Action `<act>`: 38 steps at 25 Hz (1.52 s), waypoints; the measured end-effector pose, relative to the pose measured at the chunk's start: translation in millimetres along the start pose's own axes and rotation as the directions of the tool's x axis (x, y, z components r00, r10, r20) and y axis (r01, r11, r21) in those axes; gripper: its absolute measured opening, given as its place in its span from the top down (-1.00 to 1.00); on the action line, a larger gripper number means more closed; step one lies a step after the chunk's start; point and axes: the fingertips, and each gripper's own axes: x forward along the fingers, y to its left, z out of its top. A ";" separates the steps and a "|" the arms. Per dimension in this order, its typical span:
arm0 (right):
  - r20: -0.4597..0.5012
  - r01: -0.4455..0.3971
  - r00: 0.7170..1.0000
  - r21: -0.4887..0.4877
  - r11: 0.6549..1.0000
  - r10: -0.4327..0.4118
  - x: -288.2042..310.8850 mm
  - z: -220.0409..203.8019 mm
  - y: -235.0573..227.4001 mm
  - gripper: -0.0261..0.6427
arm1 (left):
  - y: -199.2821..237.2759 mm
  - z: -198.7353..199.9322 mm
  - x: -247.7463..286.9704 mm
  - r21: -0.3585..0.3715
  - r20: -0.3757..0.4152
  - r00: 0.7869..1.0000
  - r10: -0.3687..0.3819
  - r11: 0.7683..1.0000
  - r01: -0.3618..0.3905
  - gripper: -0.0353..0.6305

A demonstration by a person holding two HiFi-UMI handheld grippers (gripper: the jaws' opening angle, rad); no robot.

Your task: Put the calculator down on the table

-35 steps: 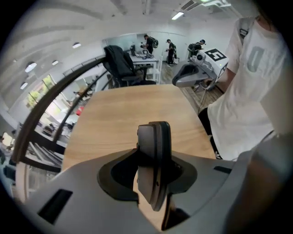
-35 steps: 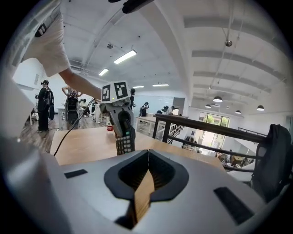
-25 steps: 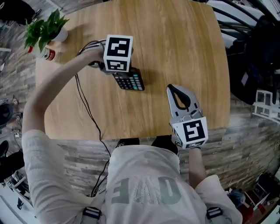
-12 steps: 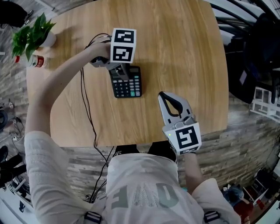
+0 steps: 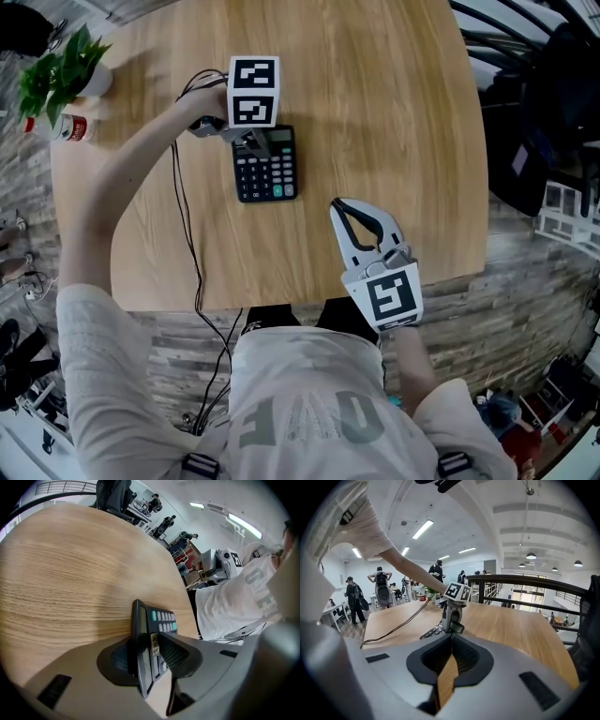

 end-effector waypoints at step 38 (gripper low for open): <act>0.071 0.027 0.997 -0.231 0.973 -0.011 -27.9 55.5 44.8 0.86 | -5.8 12.8 -100.2 -0.173 0.346 0.312 0.885 0.387 -0.905 -0.12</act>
